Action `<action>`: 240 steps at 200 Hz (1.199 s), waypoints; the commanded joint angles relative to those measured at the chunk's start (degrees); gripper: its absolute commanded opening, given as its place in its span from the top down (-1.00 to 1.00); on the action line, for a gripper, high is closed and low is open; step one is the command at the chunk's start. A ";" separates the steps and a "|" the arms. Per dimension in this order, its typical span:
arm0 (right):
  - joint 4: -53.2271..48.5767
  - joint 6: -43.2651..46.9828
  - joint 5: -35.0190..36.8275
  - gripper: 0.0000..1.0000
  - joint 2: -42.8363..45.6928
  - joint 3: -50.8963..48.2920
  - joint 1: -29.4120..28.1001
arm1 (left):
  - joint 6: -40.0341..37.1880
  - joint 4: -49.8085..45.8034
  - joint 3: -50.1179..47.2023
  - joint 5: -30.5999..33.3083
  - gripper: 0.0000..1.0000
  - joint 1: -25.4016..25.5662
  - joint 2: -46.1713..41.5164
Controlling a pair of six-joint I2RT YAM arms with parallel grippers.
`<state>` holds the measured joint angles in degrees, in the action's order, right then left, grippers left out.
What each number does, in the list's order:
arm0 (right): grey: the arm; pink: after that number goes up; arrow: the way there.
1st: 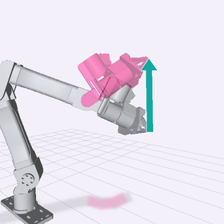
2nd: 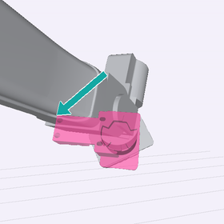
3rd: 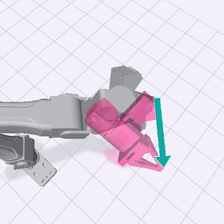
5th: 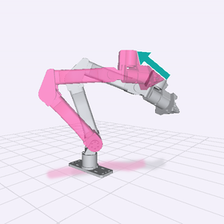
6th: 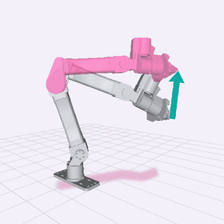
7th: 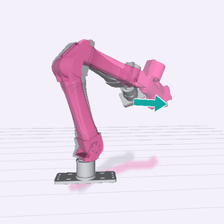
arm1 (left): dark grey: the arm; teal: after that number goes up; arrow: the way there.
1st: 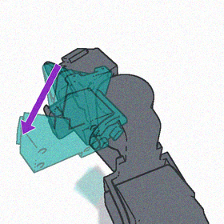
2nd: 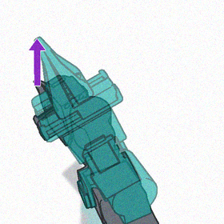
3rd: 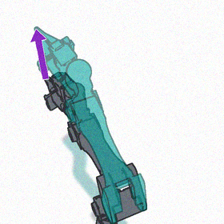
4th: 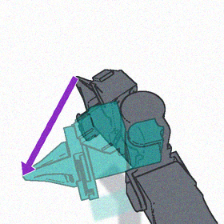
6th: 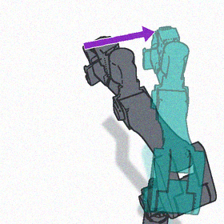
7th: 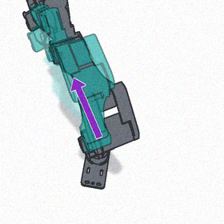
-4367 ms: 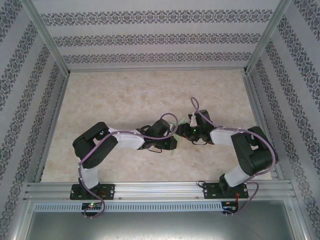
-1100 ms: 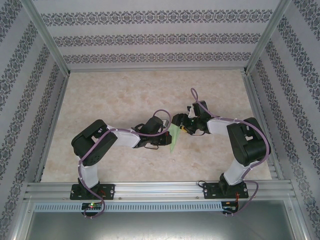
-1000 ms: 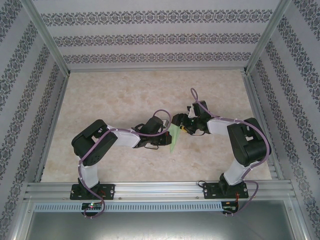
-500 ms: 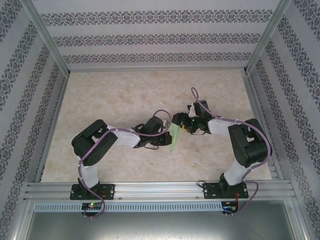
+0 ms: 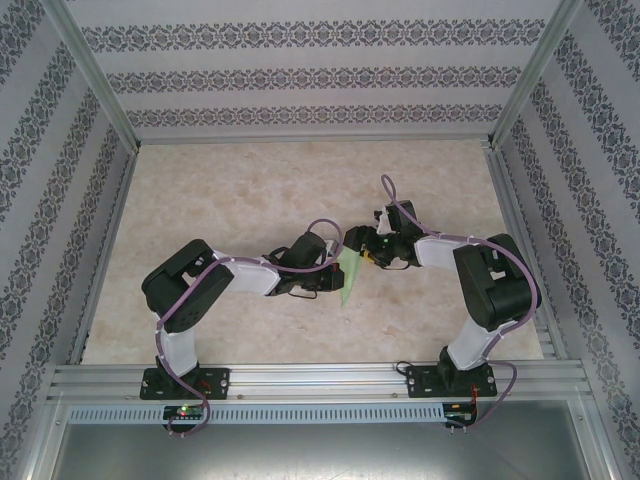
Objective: Fold a paper plane with a square sheet of paper (fold left side to right side)
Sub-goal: Fold the wing for the fifth time at the center of the table.
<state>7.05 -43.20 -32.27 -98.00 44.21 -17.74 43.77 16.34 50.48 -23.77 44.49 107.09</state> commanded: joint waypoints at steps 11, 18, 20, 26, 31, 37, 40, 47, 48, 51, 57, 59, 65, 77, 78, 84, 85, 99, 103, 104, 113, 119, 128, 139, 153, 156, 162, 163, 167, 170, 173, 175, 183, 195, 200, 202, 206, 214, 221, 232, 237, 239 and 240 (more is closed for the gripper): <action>-0.89 0.31 -0.84 -0.47 -2.64 0.09 -0.40 | -1.38 0.80 1.63 -1.40 1.00 -0.32 -0.85; -1.06 0.34 -0.86 -0.47 -2.58 0.05 -0.38 | -1.47 0.66 2.00 -1.64 1.00 -0.28 -0.42; -1.07 0.38 -0.86 -0.47 -2.56 0.08 -0.39 | -1.47 0.50 2.06 -1.74 1.00 -0.28 -0.29; -1.05 0.39 -0.82 -0.47 -2.55 0.05 -0.39 | -1.49 0.18 2.49 -1.88 1.00 -0.28 0.21; -0.79 0.40 -0.98 -0.47 -2.39 0.00 -0.45 | -1.50 0.03 2.67 -2.09 1.00 -0.29 0.62; -0.47 0.40 -1.11 -0.47 -2.18 -0.06 -0.49 | -1.39 0.04 2.91 -2.39 1.00 -0.28 1.18; -0.42 0.40 -1.05 -0.47 -1.93 -0.09 -0.41 | -1.32 0.02 3.06 -2.42 1.00 -0.27 1.43; -0.05 0.44 -1.08 -0.47 -1.34 -0.25 -0.29 | -1.08 -0.07 3.14 -2.51 1.00 -0.19 2.04; -0.04 0.46 -1.06 -0.47 -1.20 -0.34 -0.29 | -1.11 -0.07 3.18 -2.51 1.00 -0.19 2.10; 0.07 0.48 -1.00 -0.47 -0.84 -0.44 -0.16 | -0.99 -0.20 3.26 -2.51 1.00 -0.19 2.27; 0.13 0.53 -0.87 -0.47 0.01 -0.52 0.03 | -0.80 -0.34 3.22 -2.35 1.00 -0.20 2.56; 0.15 0.56 -0.80 -0.47 0.29 -0.59 0.06 | -0.75 -0.34 3.22 -2.27 1.00 -0.20 2.65; 0.01 0.65 -0.58 -0.47 1.18 -0.82 0.38 | -0.56 -0.43 3.14 -2.17 1.00 -0.19 2.78; -0.42 0.96 -0.14 -0.48 3.24 -1.20 1.16 | -0.44 -0.88 3.18 -1.90 1.00 -0.19 3.02; -0.53 0.98 -0.11 -0.48 3.38 -1.21 1.23 | -0.44 -0.87 3.16 -1.90 1.00 -0.19 3.03; -1.17 1.25 0.14 -0.48 4.29 -1.31 1.54 | -0.46 -1.04 3.16 -1.81 1.00 -0.19 3.07; -1.30 1.31 0.21 -0.49 4.47 -1.36 1.60 | -0.49 -1.04 3.15 -1.81 1.00 -0.19 3.06; -3.05 2.24 0.83 -0.49 6.13 -1.53 2.31 | -0.29 -1.05 3.06 -1.65 1.00 -0.19 3.13; -3.62 2.54 1.08 -0.49 6.57 -1.56 2.47 | -0.35 -1.05 3.00 -1.63 1.00 -0.24 3.24; -3.80 2.61 1.16 -0.49 6.67 -1.57 2.50 | -0.30 -1.05 2.98 -1.59 1.00 -0.21 3.27; -5.03 3.30 1.82 -0.50 7.63 -1.80 2.93 | -0.20 -1.11 2.96 -1.53 1.00 -0.21 3.24; -5.64 3.62 2.19 -0.50 8.29 -2.10 3.31 | -0.20 -1.13 3.04 -1.47 1.00 -0.19 3.29; -5.96 3.99 2.43 -0.50 9.37 -2.72 3.88 | -0.24 -1.13 2.88 -1.49 1.00 -0.20 3.23; -6.23 4.21 2.65 -0.49 10.95 -3.56 4.58 | -0.18 -1.13 2.96 -1.54 1.00 -0.23 3.28; -6.39 4.54 1.44 -0.34 12.94 -4.49 4.99 | -0.19 -1.27 3.01 -1.46 1.00 -0.24 3.13; -6.36 4.62 1.10 -0.29 13.27 -4.67 4.99 | -0.33 -1.23 3.01 -1.50 1.00 -0.20 3.17; -6.24 4.46 0.31 -0.17 13.84 -5.14 4.78 | -0.31 -1.22 3.07 -1.51 1.00 -0.19 3.15; -6.16 4.40 0.21 -0.16 13.91 -5.20 4.71 | -0.33 -1.22 3.06 -1.53 1.00 -0.19 3.14; -6.00 4.20 -0.50 -0.07 14.12 -5.47 4.50 | -0.28 -1.22 3.05 -1.46 1.00 -0.19 3.13; -5.92 4.06 -0.85 0.01 14.29 -5.59 4.28 | -0.34 -1.30 3.05 -1.46 1.00 -0.26 3.17; -5.91 4.01 -1.05 0.08 14.33 -5.69 3.95 | -0.34 -1.31 3.05 -1.46 1.00 -0.20 3.18; -5.91 3.94 -1.17 0.13 14.39 -5.77 3.74 | -0.41 -1.31 3.09 -1.46 1.00 -0.19 3.16; -5.91 3.84 -1.28 0.34 14.35 -5.88 2.73 | -0.44 -1.31 3.13 -1.45 1.00 -0.19 3.14; -5.84 3.72 -1.06 0.60 13.63 -5.65 1.16 | -0.48 -1.48 3.23 -1.46 1.00 -0.19 3.15; -5.72 3.57 -0.81 0.73 13.23 -5.47 0.63 | -0.55 -1.56 3.23 -1.41 1.00 -0.20 3.16; -5.66 3.52 -0.74 0.76 13.02 -5.39 0.36 | -0.55 -1.61 3.29 -1.44 1.00 -0.19 3.20; -5.60 3.44 -0.47 0.80 12.60 -5.17 -0.08 | -0.53 -1.70 3.31 -1.43 1.00 -0.21 3.14; -5.56 3.41 -0.04 0.82 11.68 -4.71 -0.82 | -0.67 -1.88 3.40 -1.46 1.00 -0.19 3.13; -5.55 3.41 0.19 0.82 10.79 -4.13 -1.39 | -0.66 -1.99 3.46 -1.43 1.00 -0.19 3.16; -5.56 3.60 0.72 0.82 9.56 -3.41 -2.13 | -0.77 -2.18 3.49 -1.46 1.00 -0.19 3.18; -5.70 3.72 0.86 0.82 9.13 -3.10 -2.36 | -0.74 -2.14 3.49 -1.39 1.00 -0.19 3.13; -5.72 3.78 0.95 0.83 9.03 -3.01 -2.49 | -0.78 -2.22 3.55 -1.39 1.00 -0.19 3.15; -5.73 3.80 1.01 0.82 8.95 -2.91 -2.53 | -0.74 -2.25 3.56 -1.42 1.00 -0.19 3.14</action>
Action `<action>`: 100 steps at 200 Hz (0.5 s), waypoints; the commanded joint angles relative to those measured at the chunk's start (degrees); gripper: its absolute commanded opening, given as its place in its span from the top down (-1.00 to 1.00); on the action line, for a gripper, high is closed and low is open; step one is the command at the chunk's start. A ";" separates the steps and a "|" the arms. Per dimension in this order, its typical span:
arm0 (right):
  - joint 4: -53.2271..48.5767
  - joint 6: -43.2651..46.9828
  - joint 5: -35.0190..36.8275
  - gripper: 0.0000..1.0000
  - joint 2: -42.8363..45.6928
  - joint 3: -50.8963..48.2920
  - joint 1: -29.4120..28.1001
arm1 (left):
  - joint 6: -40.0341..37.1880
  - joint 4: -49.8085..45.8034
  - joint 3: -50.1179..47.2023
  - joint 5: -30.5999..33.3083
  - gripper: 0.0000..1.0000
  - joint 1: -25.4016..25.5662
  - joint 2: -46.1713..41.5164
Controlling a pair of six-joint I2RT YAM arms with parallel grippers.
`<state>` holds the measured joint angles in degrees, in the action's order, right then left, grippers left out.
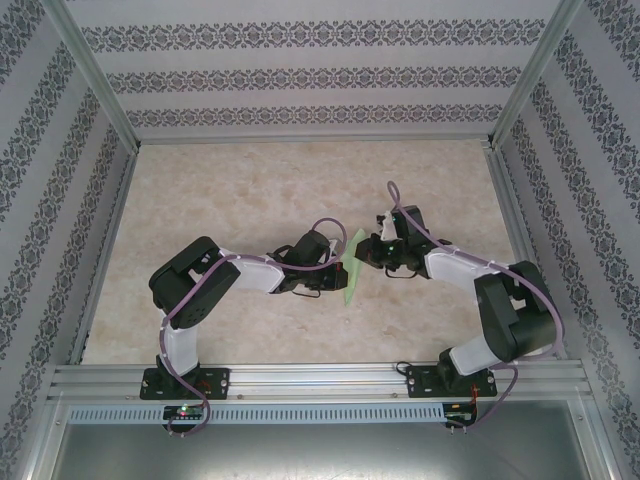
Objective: Fold a paper plane with a square sheet of paper (fold left side to right side)
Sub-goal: Fold the wing for the fifth time at the center of the table.
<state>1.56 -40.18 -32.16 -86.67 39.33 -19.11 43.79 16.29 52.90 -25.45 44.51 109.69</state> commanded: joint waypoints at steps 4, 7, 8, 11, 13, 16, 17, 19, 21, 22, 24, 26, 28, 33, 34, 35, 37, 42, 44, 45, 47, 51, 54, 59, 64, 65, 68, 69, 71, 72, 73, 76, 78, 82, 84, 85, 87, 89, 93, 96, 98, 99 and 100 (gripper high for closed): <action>-0.41 0.96 1.24 0.82 -2.73 2.18 -1.31 | -0.81 -2.30 1.15 0.25 1.00 -0.23 0.54; -0.56 1.10 1.47 0.82 -2.96 2.34 -1.36 | -0.83 -2.32 1.19 0.23 1.00 -0.22 0.55; -0.62 1.18 1.52 0.82 -3.01 2.42 -1.41 | -0.87 -2.32 1.21 0.27 1.00 -0.22 0.54; -0.92 1.35 1.83 0.82 -3.24 2.56 -1.59 | -0.84 -2.35 1.16 0.23 1.00 -0.21 0.57; -1.12 1.41 1.95 0.82 -3.46 2.63 -1.57 | -0.82 -2.33 1.15 0.23 1.00 -0.21 0.54; -1.31 1.64 2.16 0.82 -3.75 2.81 -1.60 | -0.81 -2.40 1.19 0.23 1.00 -0.25 0.53; -1.39 1.71 2.22 0.82 -3.80 2.83 -1.61 | -0.81 -2.40 1.17 0.23 1.00 -0.28 0.53; -1.45 1.85 2.26 0.82 -3.95 2.85 -1.65 | -0.81 -2.41 1.15 0.23 1.00 -0.23 0.53; -1.47 1.97 2.34 0.82 -4.05 2.90 -1.63 | -0.83 -2.41 1.19 0.23 1.00 -0.22 0.55; -1.47 2.00 2.35 0.82 -4.13 2.88 -1.67 | -0.82 -2.41 1.17 0.23 1.00 -0.22 0.54; -1.47 2.10 2.41 0.82 -4.34 2.97 -1.66 | -0.81 -2.41 1.15 0.25 1.00 -0.22 0.59; -1.47 2.12 2.42 0.82 -4.48 2.97 -1.64 | -0.86 -2.41 1.17 0.23 1.00 -0.21 0.59; -1.45 2.17 2.51 0.82 -4.60 3.02 -1.70 | -0.82 -2.41 1.18 0.23 1.00 -0.19 0.56; -1.50 2.36 2.63 0.82 -5.03 3.03 -1.63 | -0.83 -2.41 1.16 0.23 1.00 -0.21 0.53; -1.49 2.42 2.68 0.82 -5.10 3.03 -1.67 | -0.82 -2.41 1.16 0.23 1.00 -0.21 0.53; -1.48 2.45 2.70 0.82 -5.14 3.03 -1.65 | -0.82 -2.41 1.15 0.23 1.00 -0.21 0.53; -1.48 2.52 2.71 0.82 -5.32 3.03 -1.63 | -0.81 -2.43 1.17 0.23 1.00 -0.21 0.55; -1.50 2.66 2.81 0.82 -5.54 2.98 -1.70 | -0.87 -2.57 1.15 0.35 1.00 -0.26 0.58; -1.48 2.77 2.81 0.82 -5.68 3.06 -1.65 | -0.89 -2.58 1.15 0.35 1.00 -0.23 0.60; -1.48 2.80 2.81 0.82 -5.73 3.09 -1.68 | -0.94 -2.58 1.15 0.42 1.00 -0.22 0.57; -1.48 2.84 2.87 0.83 -5.84 3.11 -1.69 | -0.91 -2.58 1.15 0.45 1.00 -0.22 0.54; -1.55 2.93 3.01 0.82 -6.00 3.12 -1.70 | -0.90 -2.63 1.15 0.47 1.00 -0.21 0.53; -1.56 3.11 3.15 0.82 -6.17 3.12 -1.64 | -0.91 -2.68 1.17 0.44 1.00 -0.21 0.48; -1.56 3.30 3.32 0.82 -6.35 3.12 -1.66 | -0.90 -2.76 1.17 0.49 1.00 -0.21 0.53; -1.56 3.39 3.47 0.82 -6.53 3.12 -1.65 | -1.06 -2.84 1.15 0.50 1.00 -0.21 0.49; -1.56 3.42 3.53 0.82 -6.55 3.12 -1.68 | -1.07 -2.84 1.15 0.54 1.00 -0.21 0.51; -1.56 3.49 3.62 0.82 -6.64 3.12 -1.57 | -1.01 -2.84 1.15 0.56 1.00 -0.21 0.50; -1.65 3.51 3.61 0.82 -6.70 3.12 -1.55 | -1.00 -2.84 1.19 0.57 1.00 -0.21 0.51; -1.65 3.59 3.67 0.82 -6.74 3.19 -1.59 | -1.01 -2.85 1.18 0.56 1.00 -0.21 0.54; -1.65 3.65 3.68 0.82 -6.79 3.20 -1.56 | -1.04 -2.85 1.16 0.57 1.00 -0.21 0.58; -1.65 3.68 3.68 0.82 -6.82 3.20 -1.55 | -1.02 -2.85 1.20 0.57 1.00 -0.21 0.60; -1.66 3.75 3.75 0.82 -6.97 3.21 -1.55 | -0.99 -2.84 1.15 0.46 1.00 -0.21 0.59; -1.72 3.79 3.77 0.82 -7.07 3.21 -1.61 | -0.99 -2.84 1.15 0.48 1.00 -0.21 0.56; -1.68 3.92 3.77 0.82 -7.26 3.25 -1.57 | -0.99 -2.93 1.20 0.47 1.00 -0.18 0.57; -1.70 3.96 3.84 0.82 -7.36 3.28 -1.55 | -1.05 -2.93 1.16 0.46 1.00 -0.21 0.54; -1.72 3.97 3.89 0.82 -7.37 3.29 -1.54 | -1.02 -2.93 1.15 0.48 1.00 -0.21 0.57; -1.78 4.08 4.00 0.82 -7.50 3.34 -1.61 | -1.06 -2.93 1.13 0.49 1.00 -0.21 0.60; -1.79 4.15 4.03 0.82 -7.58 3.33 -1.58 | -1.05 -2.87 1.10 0.51 1.00 -0.21 0.55; -1.89 4.23 4.10 0.82 -7.79 3.44 -1.58 | -1.01 -2.85 1.06 0.51 1.00 -0.21 0.57; -2.02 4.31 4.23 0.82 -7.85 3.47 -1.57 | -1.07 -2.94 1.06 0.43 1.00 -0.20 0.59; -2.12 4.43 4.28 0.82 -7.89 3.54 -1.61 | -1.05 -2.94 1.06 0.48 1.00 -0.21 0.58; -2.15 4.47 4.29 0.82 -7.93 3.55 -1.62 | -1.06 -2.93 1.10 0.48 1.00 -0.21 0.56; -2.16 4.48 4.30 0.82 -7.96 3.55 -1.54 | -1.07 -2.93 1.08 0.44 1.00 -0.21 0.58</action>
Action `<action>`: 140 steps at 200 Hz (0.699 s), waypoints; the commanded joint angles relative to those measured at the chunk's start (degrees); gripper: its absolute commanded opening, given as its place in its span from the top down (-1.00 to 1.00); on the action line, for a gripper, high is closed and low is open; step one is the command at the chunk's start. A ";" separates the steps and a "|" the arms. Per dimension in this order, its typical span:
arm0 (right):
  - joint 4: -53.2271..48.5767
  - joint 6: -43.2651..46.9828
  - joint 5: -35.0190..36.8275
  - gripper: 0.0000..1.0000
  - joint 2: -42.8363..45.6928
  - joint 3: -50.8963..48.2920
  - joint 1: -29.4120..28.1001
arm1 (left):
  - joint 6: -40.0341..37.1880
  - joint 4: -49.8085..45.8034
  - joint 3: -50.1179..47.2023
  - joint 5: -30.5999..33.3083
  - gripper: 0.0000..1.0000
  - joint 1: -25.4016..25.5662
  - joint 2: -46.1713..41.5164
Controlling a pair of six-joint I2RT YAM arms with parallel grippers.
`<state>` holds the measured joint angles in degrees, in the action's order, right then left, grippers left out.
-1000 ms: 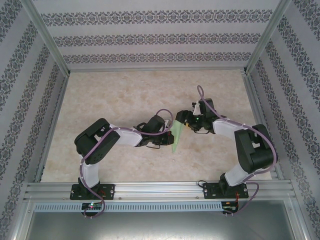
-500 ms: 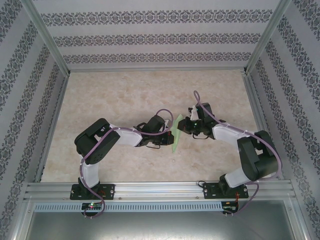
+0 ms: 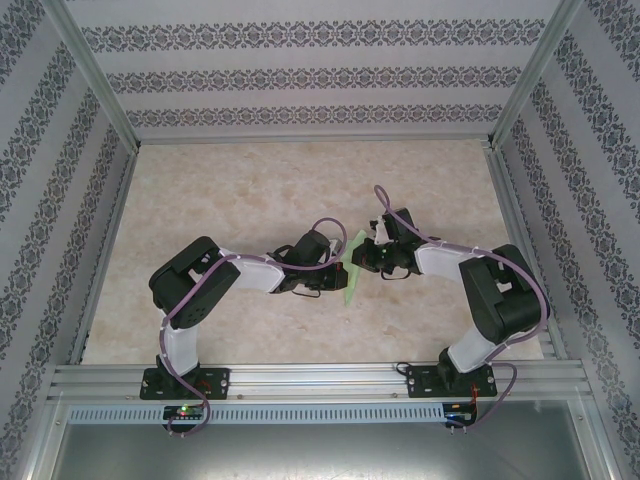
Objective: Fold a paper plane with a square sheet of paper (fold left side to right side)
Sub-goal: Fold the wing for the fifth time at the center of the table.
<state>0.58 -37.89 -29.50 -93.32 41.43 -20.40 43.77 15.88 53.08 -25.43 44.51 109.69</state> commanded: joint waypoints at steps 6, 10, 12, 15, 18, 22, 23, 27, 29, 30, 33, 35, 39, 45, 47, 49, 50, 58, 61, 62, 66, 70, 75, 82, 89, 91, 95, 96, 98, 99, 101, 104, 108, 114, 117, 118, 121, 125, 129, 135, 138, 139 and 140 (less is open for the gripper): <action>-1.28 2.33 1.76 0.82 -1.55 1.55 -0.25 | -0.98 -2.53 0.89 0.50 1.00 -0.21 0.54; -1.44 2.38 1.95 0.82 -1.67 1.55 -0.17 | -1.00 -2.52 0.89 0.42 1.00 -0.21 0.58; -1.45 2.51 1.96 0.82 -1.69 1.55 -0.19 | -0.97 -2.52 0.89 0.39 1.00 -0.21 0.60; -1.57 2.54 2.05 0.82 -1.77 1.55 -0.09 | -1.01 -2.52 0.89 0.43 1.00 -0.23 0.56; -1.55 2.54 2.11 0.82 -1.81 1.50 -0.08 | -1.05 -2.60 0.90 0.39 1.00 -0.26 0.67; -1.61 2.61 2.25 0.82 -1.89 1.55 -0.12 | -0.99 -2.61 0.89 0.42 1.00 -0.22 0.66; -1.62 2.67 2.29 0.82 -1.92 1.55 -0.10 | -0.98 -2.61 0.89 0.45 1.00 -0.22 0.68; -1.56 2.65 2.30 0.82 -1.90 1.46 -0.08 | -0.92 -2.53 0.89 0.47 1.00 -0.21 0.70; -1.55 2.78 2.39 0.82 -2.01 1.46 -0.03 | -0.89 -2.52 0.91 0.38 1.00 -0.21 0.70; -1.59 2.76 2.37 0.82 -1.98 1.46 -0.01 | -0.88 -2.52 0.94 0.34 1.00 -0.21 0.70; -1.55 2.80 2.34 0.82 -1.96 1.46 0.01 | -0.88 -2.56 0.89 0.30 1.00 -0.21 0.78; -1.55 2.79 2.38 0.82 -1.98 1.46 0.01 | -0.88 -2.53 0.95 0.23 1.00 -0.21 0.79; -1.55 2.89 2.42 0.82 -2.04 1.38 0.06 | -0.88 -2.52 1.01 0.21 1.00 -0.21 0.76; -1.55 2.90 2.43 0.82 -2.13 1.37 0.09 | -0.90 -2.52 1.02 0.21 1.00 -0.21 0.87; -1.55 2.97 2.49 0.82 -2.13 1.35 0.16 | -0.88 -2.52 1.03 0.21 1.00 -0.17 0.88; -1.55 2.92 2.51 0.82 -2.17 1.32 0.14 | -0.90 -2.52 1.07 0.25 1.00 -0.20 0.88; -1.59 3.00 2.51 0.82 -2.24 1.30 0.16 | -0.85 -2.52 1.07 0.18 1.00 -0.21 0.88; -1.59 3.05 2.69 0.82 -2.37 1.28 0.32 | -0.88 -2.52 1.07 0.17 1.00 -0.21 0.96; -1.57 3.08 2.71 0.82 -2.39 1.22 0.31 | -0.88 -2.52 1.06 0.17 1.00 -0.21 0.99; -1.56 3.13 2.70 0.82 -2.39 1.25 0.34 | -0.88 -2.52 1.11 0.14 1.00 -0.21 1.02; -1.55 3.15 2.70 0.82 -2.62 1.31 0.40 | -0.83 -2.52 1.07 0.12 1.00 -0.21 0.99; -1.55 3.19 2.74 0.82 -2.80 1.28 0.37 | -0.84 -2.54 1.13 0.12 1.00 -0.21 1.09; -1.59 3.26 2.73 0.82 -3.14 1.27 0.53 | -0.86 -2.52 1.13 -0.02 1.00 -0.26 1.09; -1.59 3.26 2.41 0.82 -3.58 1.32 0.67 | -0.84 -2.48 1.13 -0.02 1.00 -0.17 1.13; -1.57 3.16 2.19 0.82 -4.11 1.37 0.71 | -0.80 -2.43 1.08 -0.14 1.00 -0.21 1.22; -1.55 3.15 2.10 0.82 -4.21 1.37 0.72 | -0.73 -2.43 1.09 -0.14 1.00 -0.21 1.20; -1.59 3.02 2.08 0.82 -4.47 1.37 0.80 | -0.78 -2.38 1.13 -0.18 1.00 -0.21 1.15; -1.61 3.01 2.07 0.82 -4.53 1.37 0.76 | -0.78 -2.36 1.09 -0.21 1.00 -0.21 1.15; -1.63 2.98 2.07 0.82 -4.64 1.29 0.79 | -0.79 -2.37 1.14 -0.23 1.00 -0.21 1.16; -1.68 2.94 2.07 0.82 -4.66 1.29 0.84 | -0.75 -2.36 1.10 -0.19 1.00 -0.21 1.15; -1.78 2.87 2.10 0.82 -4.81 1.24 0.84 | -0.73 -2.35 1.07 -0.22 1.00 -0.21 1.17; -1.92 2.90 2.20 0.82 -4.92 1.28 0.82 | -0.76 -2.34 1.06 -0.23 1.00 -0.21 1.14; -2.05 2.77 2.16 0.82 -5.02 1.21 0.95 | -0.79 -2.34 1.08 -0.30 1.00 -0.21 1.15; -2.36 2.70 2.28 0.82 -5.19 1.11 1.02 | -0.71 -2.34 1.09 -0.31 1.00 -0.21 1.14; -2.55 2.70 2.33 0.83 -5.21 1.03 1.02 | -0.77 -2.34 1.06 -0.34 1.00 -0.21 1.16; -2.57 2.67 2.38 0.83 -5.25 1.03 1.04 | -0.78 -2.30 1.08 -0.33 1.00 -0.21 1.15; -2.81 2.60 2.46 0.82 -5.26 0.95 1.02 | -0.73 -2.27 1.09 -0.40 1.00 -0.21 1.14; -3.20 2.64 2.60 0.83 -5.36 0.89 1.06 | -0.69 -2.18 1.06 -0.35 1.00 -0.21 1.11; -3.40 2.59 2.72 0.83 -5.41 0.85 1.12 | -0.68 -2.17 1.06 -0.48 0.99 -0.20 1.09; -3.87 2.56 2.85 0.83 -5.43 0.61 1.26 | -0.51 -2.04 1.06 -0.62 0.96 -0.21 0.94; -3.98 2.53 2.96 0.83 -5.39 0.52 1.26 | -0.46 -1.93 1.02 -0.59 0.93 -0.21 0.79; -4.04 2.50 3.00 0.83 -5.39 0.51 1.29 | -0.44 -1.93 0.95 -0.68 0.92 -0.21 0.70; -4.07 2.53 3.02 0.83 -5.38 0.50 1.36 | -0.40 -1.92 0.92 -0.63 0.91 -0.21 0.66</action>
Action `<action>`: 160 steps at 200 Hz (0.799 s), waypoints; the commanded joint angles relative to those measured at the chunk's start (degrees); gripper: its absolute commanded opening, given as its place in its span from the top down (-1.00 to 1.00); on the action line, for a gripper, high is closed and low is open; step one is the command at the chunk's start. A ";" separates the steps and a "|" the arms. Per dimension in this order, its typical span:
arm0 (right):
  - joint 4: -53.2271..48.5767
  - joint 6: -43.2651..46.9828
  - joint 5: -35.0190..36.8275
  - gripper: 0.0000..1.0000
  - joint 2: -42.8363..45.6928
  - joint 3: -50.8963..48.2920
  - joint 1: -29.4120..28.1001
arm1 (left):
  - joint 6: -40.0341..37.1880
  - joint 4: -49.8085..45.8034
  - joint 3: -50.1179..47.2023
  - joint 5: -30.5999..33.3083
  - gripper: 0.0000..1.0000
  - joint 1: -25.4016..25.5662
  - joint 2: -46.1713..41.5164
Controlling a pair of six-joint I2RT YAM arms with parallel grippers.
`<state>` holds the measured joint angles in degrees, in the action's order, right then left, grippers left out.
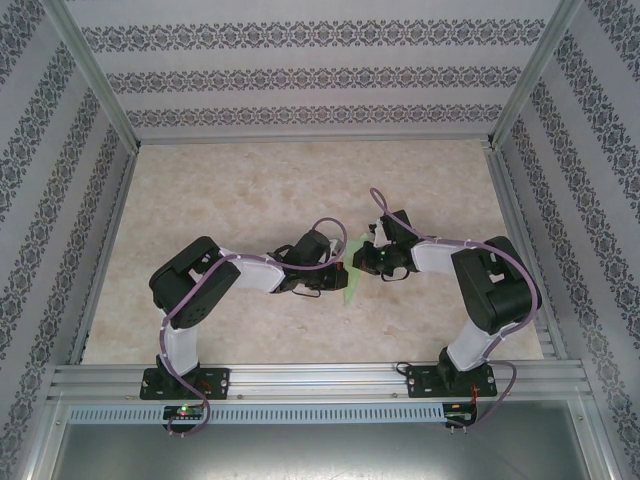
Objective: Fold a paper plane with a square sheet of paper (fold left side to right side)
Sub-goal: Fold the wing for the fifth time at the center of the table.
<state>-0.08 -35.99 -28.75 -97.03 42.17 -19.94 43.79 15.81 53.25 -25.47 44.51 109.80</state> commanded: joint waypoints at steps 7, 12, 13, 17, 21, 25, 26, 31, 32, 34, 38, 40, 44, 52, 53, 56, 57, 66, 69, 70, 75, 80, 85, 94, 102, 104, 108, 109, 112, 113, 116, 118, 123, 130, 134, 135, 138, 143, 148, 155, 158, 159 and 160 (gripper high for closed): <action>-3.76 0.59 2.33 0.84 -1.66 -0.57 0.98 | -0.37 -1.60 0.51 -0.61 0.86 -0.21 0.06; -3.86 0.60 2.34 0.84 -1.67 -0.73 1.08 | -0.37 -1.66 0.36 -0.48 0.81 -0.21 -0.51; -3.91 0.63 2.36 0.84 -1.71 -0.80 1.06 | -0.37 -1.66 0.31 -0.47 0.80 -0.21 -0.62; -4.04 0.65 2.38 0.84 -1.63 -0.93 1.15 | -0.35 -1.81 0.16 -0.33 0.76 -0.21 -1.19; -4.12 0.69 2.39 0.84 -1.66 -1.03 1.28 | -0.45 -1.90 0.03 -0.13 0.72 -0.29 -1.80; -4.31 0.76 2.39 0.84 -1.67 -1.11 1.35 | -0.45 -2.07 -0.16 0.13 0.68 -0.30 -2.30; -4.31 0.75 2.39 0.84 -1.71 -1.12 1.33 | -0.45 -2.07 -0.21 0.14 0.67 -0.30 -2.72; -4.43 0.92 2.39 0.84 -1.69 -1.17 1.32 | -0.60 -2.38 -0.42 0.46 0.63 -0.30 -3.55; -4.46 0.92 2.39 0.84 -1.68 -1.15 1.31 | -0.66 -2.46 -0.42 0.62 0.62 -0.30 -3.76; -4.49 0.92 2.39 0.85 -1.74 -1.18 1.31 | -0.73 -2.63 -0.54 0.76 0.61 -0.35 -4.19; -4.50 1.11 2.39 0.85 -1.73 -1.24 1.34 | -0.80 -2.89 -0.71 1.01 0.57 -0.39 -4.99; -4.54 1.14 2.39 0.85 -1.75 -1.29 1.34 | -0.94 -3.07 -0.87 1.14 0.55 -0.39 -5.35; -4.52 1.17 2.26 0.85 -1.75 -1.30 1.36 | -1.00 -3.28 -1.04 1.36 0.52 -0.39 -6.15; -4.30 1.34 2.05 0.85 -1.80 -1.43 1.39 | -1.23 -3.95 -1.56 1.88 0.43 -0.47 -7.67; -4.31 1.39 2.04 0.85 -1.78 -1.46 1.35 | -1.24 -3.95 -1.57 1.99 0.42 -0.48 -7.89; -4.14 1.36 1.96 0.85 -1.82 -1.55 1.35 | -1.36 -4.29 -1.73 2.07 0.39 -0.48 -8.41; -4.14 1.36 1.91 0.85 -1.83 -1.56 1.37 | -1.39 -4.39 -1.78 2.13 0.39 -0.48 -8.66; -3.88 1.37 1.70 0.85 -1.84 -1.48 1.32 | -1.51 -4.88 -2.27 2.35 0.33 -0.50 -10.06; -3.88 1.38 1.66 0.85 -1.84 -1.48 1.31 | -1.65 -4.98 -2.43 2.31 0.32 -0.48 -10.45; -3.79 1.41 1.67 0.85 -1.84 -1.57 1.36 | -1.67 -5.04 -2.44 2.29 0.32 -0.48 -10.45; -3.63 1.41 1.47 0.85 -1.92 -1.59 1.27 | -1.56 -5.04 -2.70 2.13 0.32 -0.48 -11.16; -3.57 1.37 1.35 0.85 -1.92 -1.49 1.29 | -1.45 -4.82 -2.88 1.81 0.31 -0.48 -11.55; -3.55 1.35 1.36 0.85 -2.00 -1.40 1.29 | -1.32 -4.22 -3.12 1.12 0.33 -0.48 -11.73; -3.59 1.30 1.37 0.85 -2.01 -1.39 1.23 | -0.80 -2.97 -3.18 -1.01 0.38 -0.41 -11.52; -3.65 1.32 1.34 0.86 -1.94 -1.28 1.22 | -0.30 -1.87 -2.72 -3.36 0.43 -0.39 -10.80; -3.67 1.35 1.33 0.85 -1.93 -1.26 1.14 | -0.20 -1.67 -2.54 -3.84 0.44 -0.32 -10.47; -3.71 1.35 1.37 0.85 -1.93 -1.24 1.06 | 0.08 -1.44 -2.23 -4.98 0.46 -0.26 -9.95; -3.66 1.31 1.35 0.85 -1.93 -1.23 1.06 | 0.16 -1.37 -2.12 -5.22 0.46 -0.24 -9.78; -3.69 1.33 1.31 0.85 -1.97 -1.26 1.05 | 0.30 -1.20 -1.81 -5.76 0.47 -0.14 -9.48; -3.69 1.34 1.28 0.85 -1.95 -1.28 1.09 | 0.31 -1.17 -1.74 -6.05 0.47 -0.09 -9.32; -3.68 1.36 1.32 0.85 -1.93 -1.16 1.09 | 0.44 -0.97 -1.53 -6.42 0.48 0.02 -8.90; -3.72 1.36 1.31 0.85 -1.93 -1.14 1.10 | 0.42 -0.90 -1.37 -6.65 0.48 0.11 -8.66; -3.83 1.41 1.31 0.86 -1.93 -1.09 1.05 | 0.59 -0.82 -1.04 -6.95 0.48 0.26 -8.17; -3.87 1.44 1.29 0.85 -1.94 -1.04 1.05 | 0.55 -0.87 -0.83 -6.89 0.49 0.48 -7.52; -3.80 1.41 1.31 0.85 -2.01 -1.04 1.07 | 0.64 -0.87 -0.79 -6.83 0.49 0.56 -7.14; -3.84 1.43 1.28 0.85 -1.97 -1.04 1.06 | 0.62 -0.87 -0.79 -6.80 0.49 0.57 -7.06; -3.80 1.43 1.18 0.86 -1.94 -1.08 0.98 | 0.71 -0.72 -0.78 -6.80 0.49 0.58 -6.83; -3.87 1.37 1.22 0.86 -1.93 -0.97 0.98 | 0.75 -0.62 -0.70 -6.86 0.49 0.58 -6.44; -3.91 1.39 1.11 0.86 -1.96 -0.97 0.90 | 0.88 -0.41 -0.67 -6.87 0.50 0.58 -6.08; -3.84 1.44 1.00 0.85 -1.98 -0.96 0.88 | 1.05 0.02 -0.69 -7.09 0.50 0.58 -5.56; -3.87 1.45 0.98 0.85 -1.99 -0.96 0.83 | 1.15 0.45 -0.67 -7.42 0.51 0.58 -5.38; -3.92 1.45 0.98 0.85 -2.01 -0.96 0.85 | 1.18 0.54 -0.68 -7.50 0.51 0.58 -5.30; -3.90 1.45 0.98 0.85 -2.01 -0.91 0.86 | 1.24 0.71 -0.69 -7.62 0.51 0.58 -5.25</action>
<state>-0.34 -35.75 -29.63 -97.19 42.15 -19.27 44.03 13.47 51.07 -30.41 44.66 102.87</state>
